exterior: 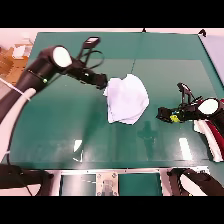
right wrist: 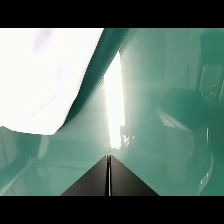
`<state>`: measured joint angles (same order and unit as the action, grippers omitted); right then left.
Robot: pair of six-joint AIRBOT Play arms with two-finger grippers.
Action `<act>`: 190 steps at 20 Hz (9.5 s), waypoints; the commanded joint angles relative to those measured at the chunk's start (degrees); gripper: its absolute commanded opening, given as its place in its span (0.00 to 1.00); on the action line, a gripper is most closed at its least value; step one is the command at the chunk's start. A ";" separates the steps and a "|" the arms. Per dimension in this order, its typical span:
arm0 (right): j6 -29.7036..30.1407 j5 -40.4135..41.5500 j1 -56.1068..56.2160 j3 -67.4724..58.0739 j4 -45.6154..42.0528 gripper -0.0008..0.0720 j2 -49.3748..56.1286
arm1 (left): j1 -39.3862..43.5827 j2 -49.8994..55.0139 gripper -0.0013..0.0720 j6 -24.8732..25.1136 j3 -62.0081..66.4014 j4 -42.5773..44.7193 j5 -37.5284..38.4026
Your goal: Fold the shirts.
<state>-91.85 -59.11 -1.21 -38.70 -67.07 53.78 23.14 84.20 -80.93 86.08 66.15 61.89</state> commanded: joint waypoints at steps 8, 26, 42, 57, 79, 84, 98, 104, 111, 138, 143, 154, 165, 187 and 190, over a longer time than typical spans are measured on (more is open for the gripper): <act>-0.02 3.74 0.04 0.00 0.09 0.03 -0.02 | -0.24 10.25 0.88 10.03 -20.50 -27.15 -15.91; 10.91 6.95 -11.76 -0.70 14.19 0.44 7.67 | -17.11 -1.86 0.05 13.46 -10.21 -19.85 4.61; 26.16 17.53 9.49 -21.42 49.55 0.58 41.88 | -20.26 -2.16 0.05 15.30 -11.72 -13.57 9.46; 26.01 -3.17 -0.87 -53.90 43.58 0.03 20.72 | -20.26 -11.34 0.05 15.41 25.68 -21.40 12.11; 17.25 13.66 9.90 -26.21 25.07 0.21 38.27 | -20.26 7.04 0.06 18.45 -7.50 -20.31 1.11; 16.81 -5.07 -2.05 -33.55 25.62 0.38 33.20 | -22.77 8.52 0.38 16.44 -4.85 -16.52 -0.90; 14.58 16.26 2.14 13.57 27.69 0.63 10.25 | -38.16 8.00 0.76 15.54 -15.10 -12.09 25.44; 17.75 22.18 7.72 4.96 34.01 0.60 21.33 | -38.16 8.02 0.76 17.18 -23.39 -12.11 19.47; 18.86 18.58 8.79 -1.03 33.90 0.03 24.06 | -35.47 8.31 0.76 18.05 -26.40 -12.94 14.08; 18.36 -0.11 -23.69 -71.49 31.80 0.03 -10.78 | -28.24 -43.25 0.05 8.31 26.84 -17.22 -8.33; 15.78 -4.92 -23.69 -70.23 28.46 0.03 -13.16 | -28.24 -42.40 0.05 2.91 24.72 -1.90 0.76; 30.25 19.69 -13.33 -16.90 33.51 0.03 2.08 | -28.17 -13.73 0.05 16.04 -5.92 -17.99 -8.96; 31.04 13.05 -15.02 -36.28 35.76 0.41 42.60 | -31.71 10.58 0.99 25.42 -4.72 -34.93 -9.64; 30.97 -0.52 -31.06 -5.31 28.92 0.56 32.83 | -48.11 8.72 0.99 11.34 -22.95 -12.37 21.75; 31.95 -0.31 -31.61 -6.10 29.55 0.55 32.87 | -47.56 8.72 0.99 11.32 -22.97 -12.57 20.74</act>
<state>-61.45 -60.95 -33.17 -44.47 -38.98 86.00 -24.82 92.92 -69.58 63.46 53.98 83.96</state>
